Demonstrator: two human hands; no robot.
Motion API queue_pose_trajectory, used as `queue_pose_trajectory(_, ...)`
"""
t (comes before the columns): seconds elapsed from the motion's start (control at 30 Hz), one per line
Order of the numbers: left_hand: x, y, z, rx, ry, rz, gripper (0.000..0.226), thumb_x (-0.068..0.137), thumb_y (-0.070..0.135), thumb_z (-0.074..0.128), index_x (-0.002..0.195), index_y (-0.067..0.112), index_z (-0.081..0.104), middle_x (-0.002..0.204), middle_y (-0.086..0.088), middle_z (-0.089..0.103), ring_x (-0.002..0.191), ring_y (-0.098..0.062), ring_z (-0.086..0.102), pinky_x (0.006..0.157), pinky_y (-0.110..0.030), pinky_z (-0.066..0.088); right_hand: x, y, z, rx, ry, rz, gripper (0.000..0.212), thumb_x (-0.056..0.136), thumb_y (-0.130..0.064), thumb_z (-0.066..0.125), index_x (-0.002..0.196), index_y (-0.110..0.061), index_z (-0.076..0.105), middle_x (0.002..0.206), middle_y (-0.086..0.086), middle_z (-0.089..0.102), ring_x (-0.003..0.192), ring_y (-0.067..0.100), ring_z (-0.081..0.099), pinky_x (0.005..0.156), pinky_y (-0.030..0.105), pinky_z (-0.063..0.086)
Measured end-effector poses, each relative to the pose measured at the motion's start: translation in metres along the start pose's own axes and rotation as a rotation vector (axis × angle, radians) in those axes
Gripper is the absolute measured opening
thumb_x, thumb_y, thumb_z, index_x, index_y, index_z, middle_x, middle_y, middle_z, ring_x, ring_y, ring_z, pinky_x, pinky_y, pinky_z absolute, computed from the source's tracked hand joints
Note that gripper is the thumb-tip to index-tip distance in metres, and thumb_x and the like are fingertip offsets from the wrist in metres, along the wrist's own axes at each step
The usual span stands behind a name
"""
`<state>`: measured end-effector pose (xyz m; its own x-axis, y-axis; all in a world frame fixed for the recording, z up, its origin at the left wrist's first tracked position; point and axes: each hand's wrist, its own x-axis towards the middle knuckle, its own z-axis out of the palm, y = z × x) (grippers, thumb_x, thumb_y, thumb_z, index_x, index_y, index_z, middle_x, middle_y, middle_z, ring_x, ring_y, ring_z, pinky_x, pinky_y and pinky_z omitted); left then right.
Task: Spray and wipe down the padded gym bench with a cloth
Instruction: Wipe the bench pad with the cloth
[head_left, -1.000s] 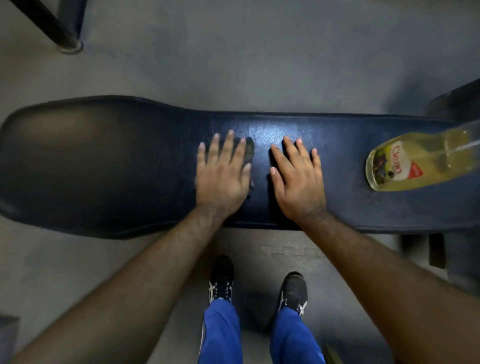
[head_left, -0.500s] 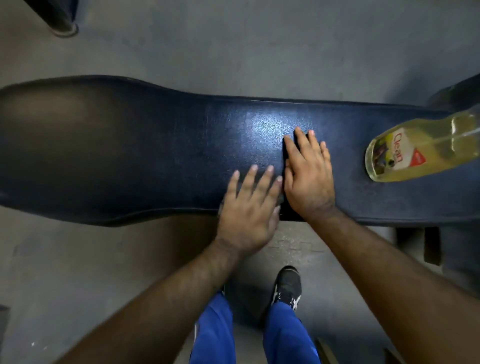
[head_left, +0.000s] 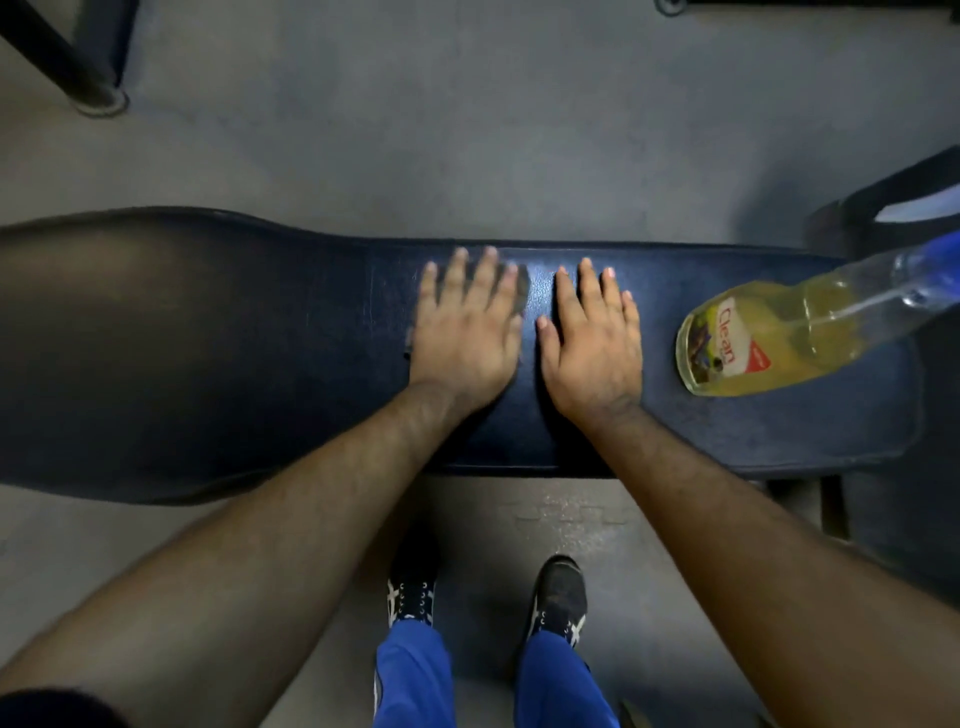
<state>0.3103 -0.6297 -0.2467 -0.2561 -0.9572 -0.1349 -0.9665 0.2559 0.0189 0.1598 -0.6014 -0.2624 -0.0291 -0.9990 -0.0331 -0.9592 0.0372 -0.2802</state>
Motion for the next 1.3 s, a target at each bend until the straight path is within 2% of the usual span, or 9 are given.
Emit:
queue_pose_trajectory(0.07,0.003,-0.003,0.003,0.015,-0.009,0.118,0.062,0.095,0.045,0.025,0.149,0.018,0.039,0.157,-0.008,0.036,0.144,-0.034,0.03,0.118,-0.055,0.018,0.0,0.0,0.0,-0.008,-0.007,0.015,0.06,0.099,-0.04,0.029,0.152,-0.013,0.037,0.161,0.015,0.03,0.15,0.034,0.024,0.123,0.049,0.016)
queue_pose_trajectory(0.2,0.032,-0.001,-0.007,-0.01,0.01,-0.153,0.061,0.094,0.044,0.024,0.148,0.019,0.039,0.156,-0.008,0.036,0.144,-0.035,0.03,0.118,-0.056,0.016,0.0,-0.001,0.0,0.012,0.01,0.016,0.055,0.1,-0.035,0.035,0.15,-0.013,0.04,0.16,0.014,0.033,0.149,0.034,0.027,0.123,0.049,0.018)
queue_pose_trajectory(0.3,0.014,0.017,-0.001,-0.022,-0.015,-0.02,0.062,0.095,0.044,0.022,0.15,0.018,0.036,0.158,-0.008,0.033,0.146,-0.034,0.026,0.118,-0.057,0.015,0.001,0.0,0.0,0.012,0.005,0.018,0.054,0.1,-0.032,0.035,0.15,-0.012,0.041,0.159,0.014,0.034,0.149,0.033,0.027,0.123,0.049,0.019)
queue_pose_trajectory(0.67,0.014,0.016,-0.024,-0.045,-0.171,-0.033,0.064,0.101,0.051,0.024,0.155,0.018,0.019,0.164,-0.008,0.014,0.151,-0.029,0.008,0.122,-0.052,0.003,0.001,0.004,-0.016,0.214,-0.103,0.038,0.053,0.1,-0.031,0.044,0.151,-0.016,0.041,0.162,0.012,0.028,0.152,0.031,0.018,0.124,0.044,0.008)
queue_pose_trajectory(0.77,0.0,0.017,-0.041,-0.192,-0.128,-0.008,0.063,0.099,0.046,0.039,0.15,0.011,0.032,0.157,-0.013,0.033,0.147,-0.028,0.025,0.121,-0.045,0.017,-0.013,-0.002,-0.039,0.425,-0.14,0.11,0.048,0.1,-0.025,0.05,0.147,-0.016,0.047,0.16,0.012,0.034,0.149,0.027,0.029,0.122,0.038,0.019)
queue_pose_trajectory(0.9,-0.037,0.024,-0.073,-0.364,-0.104,-0.001,0.045,0.095,0.036,0.05,0.136,0.017,0.049,0.128,-0.01,0.06,0.12,-0.031,0.053,0.097,-0.041,0.042,-0.064,-0.01,-0.08,0.608,-0.06,0.343,0.034,0.09,-0.044,0.058,0.115,-0.026,0.072,0.104,-0.001,0.076,0.1,0.019,0.07,0.094,0.039,0.054)
queue_pose_trajectory(1.0,-0.052,0.035,-0.089,-0.421,-0.21,0.026,0.033,0.096,0.037,0.05,0.124,0.023,0.06,0.118,-0.003,0.067,0.112,-0.029,0.059,0.089,-0.036,0.047,-0.095,-0.003,-0.11,0.696,-0.05,0.49,0.037,0.081,-0.058,0.057,0.089,-0.026,0.074,0.075,-0.008,0.073,0.075,0.011,0.07,0.079,0.037,0.057)
queue_pose_trajectory(1.2,-0.06,0.068,-0.111,-0.49,-0.297,0.084,0.03,0.094,0.038,0.053,0.117,0.024,0.065,0.115,-0.002,0.07,0.11,-0.028,0.062,0.09,-0.035,0.051,-0.113,0.025,-0.164,0.724,0.243,0.701,0.031,0.081,-0.05,0.074,0.077,-0.02,0.065,0.066,-0.008,0.066,0.063,0.005,0.06,0.068,0.026,0.047)
queue_pose_trajectory(1.3,-0.053,0.085,-0.118,-0.506,-0.27,0.063,0.034,0.094,0.037,0.053,0.124,0.022,0.062,0.114,-0.002,0.07,0.11,-0.026,0.061,0.091,-0.034,0.05,-0.1,0.042,-0.175,0.727,0.398,0.689,0.044,0.075,-0.047,0.081,0.104,-0.021,0.062,0.099,-0.003,0.066,0.091,0.01,0.061,0.088,0.028,0.049)
